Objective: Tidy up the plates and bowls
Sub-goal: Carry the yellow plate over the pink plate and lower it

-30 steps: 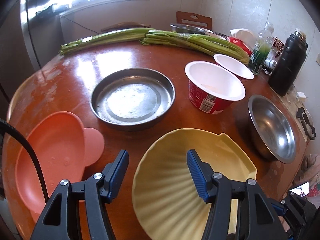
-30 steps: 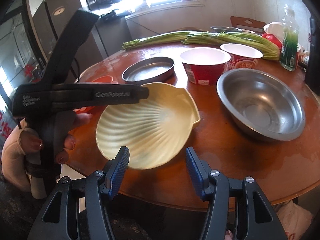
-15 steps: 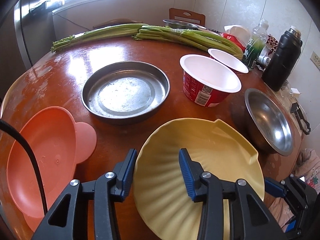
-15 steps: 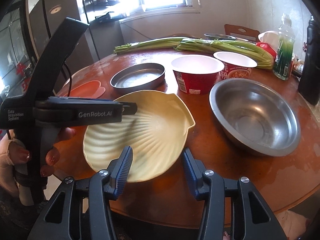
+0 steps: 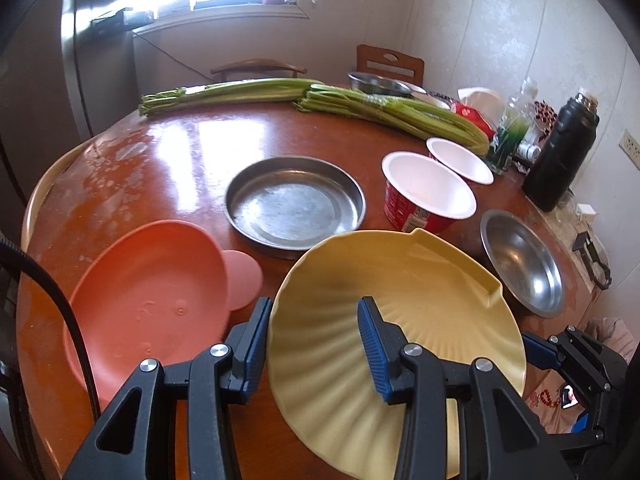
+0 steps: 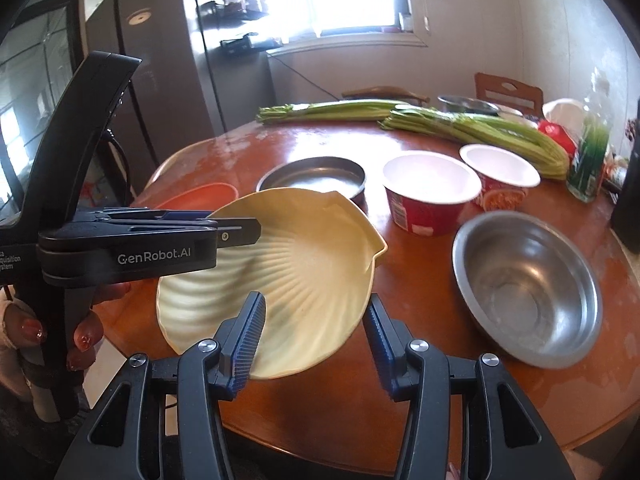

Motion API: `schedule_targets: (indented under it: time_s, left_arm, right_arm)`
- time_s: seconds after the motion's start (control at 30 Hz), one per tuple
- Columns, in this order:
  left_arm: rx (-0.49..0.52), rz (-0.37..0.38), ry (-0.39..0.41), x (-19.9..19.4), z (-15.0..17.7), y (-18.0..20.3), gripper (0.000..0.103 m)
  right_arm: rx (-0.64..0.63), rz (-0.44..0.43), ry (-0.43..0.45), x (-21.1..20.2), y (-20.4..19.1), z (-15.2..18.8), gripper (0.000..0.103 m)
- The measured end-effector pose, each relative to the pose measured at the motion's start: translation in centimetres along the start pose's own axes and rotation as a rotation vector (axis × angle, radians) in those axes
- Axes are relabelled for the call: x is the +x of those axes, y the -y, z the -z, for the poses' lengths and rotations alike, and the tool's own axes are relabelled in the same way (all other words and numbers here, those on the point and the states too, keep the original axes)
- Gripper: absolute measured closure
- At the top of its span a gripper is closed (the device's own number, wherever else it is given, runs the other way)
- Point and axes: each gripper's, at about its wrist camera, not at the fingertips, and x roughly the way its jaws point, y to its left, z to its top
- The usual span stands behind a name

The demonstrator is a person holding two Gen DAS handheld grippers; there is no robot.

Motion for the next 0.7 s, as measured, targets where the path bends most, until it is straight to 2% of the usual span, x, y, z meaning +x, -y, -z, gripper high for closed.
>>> schedule_targets:
  time_s: [0.33, 0.47, 0.7]
  left_arm:
    - [-0.068, -0.081, 0.050, -4.1, -0.5, -4.4, 0.059]
    - [-0.101, -0.151, 0.078, -5.8, -0.6, -6.5, 0.059]
    - [-0.158, -0.183, 0.105, -6.6, -1.2, -9.7, 0.059]
  right_arm:
    - [-0.107, -0.096, 0.048, 0.3, -4.2, -4.2, 0.051]
    - [-0.152, -0.159, 0.059, 1.1, -5.9, -6.1, 0.050]
    - [-0.206, -0.201, 0.063, 3.8, -8.0, -8.6, 0.050]
